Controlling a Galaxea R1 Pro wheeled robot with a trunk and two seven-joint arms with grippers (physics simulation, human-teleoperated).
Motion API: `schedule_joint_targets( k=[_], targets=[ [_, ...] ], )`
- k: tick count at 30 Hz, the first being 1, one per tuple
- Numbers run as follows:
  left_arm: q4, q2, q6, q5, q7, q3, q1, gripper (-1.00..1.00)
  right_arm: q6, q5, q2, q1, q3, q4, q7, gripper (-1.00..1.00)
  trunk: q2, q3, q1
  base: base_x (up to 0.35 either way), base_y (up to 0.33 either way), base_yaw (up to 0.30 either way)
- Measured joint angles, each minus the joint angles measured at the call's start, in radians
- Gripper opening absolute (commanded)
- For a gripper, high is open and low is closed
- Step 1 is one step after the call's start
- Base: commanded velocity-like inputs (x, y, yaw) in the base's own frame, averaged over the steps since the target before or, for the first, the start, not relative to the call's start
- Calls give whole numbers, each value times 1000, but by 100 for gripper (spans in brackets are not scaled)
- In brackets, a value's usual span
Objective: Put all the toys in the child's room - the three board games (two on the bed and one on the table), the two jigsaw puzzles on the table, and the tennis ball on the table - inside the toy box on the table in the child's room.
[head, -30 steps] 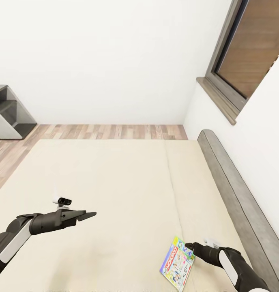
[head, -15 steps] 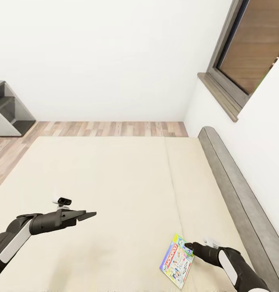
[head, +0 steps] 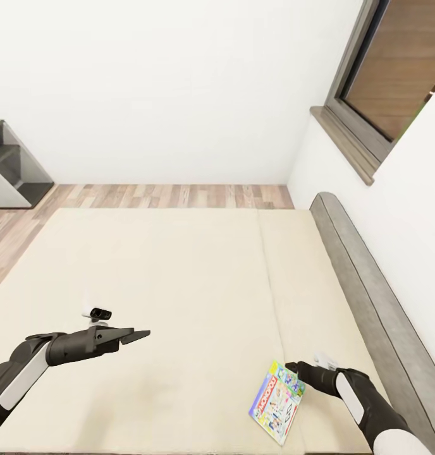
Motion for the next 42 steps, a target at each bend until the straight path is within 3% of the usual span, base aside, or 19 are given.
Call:
schedule_joint_targets(
  k=[12,42],
  targets=[
    [0,0,0,0,1,0,0,100,-3,1,5,-25,1,-3,-2,100,0,-17,0,0,0,0],
    [0,0,-1,0,0,0,0,100,-4,1,-1,-26,3,-4,-1,100,0,-19,0,0,0,0]
  ],
)
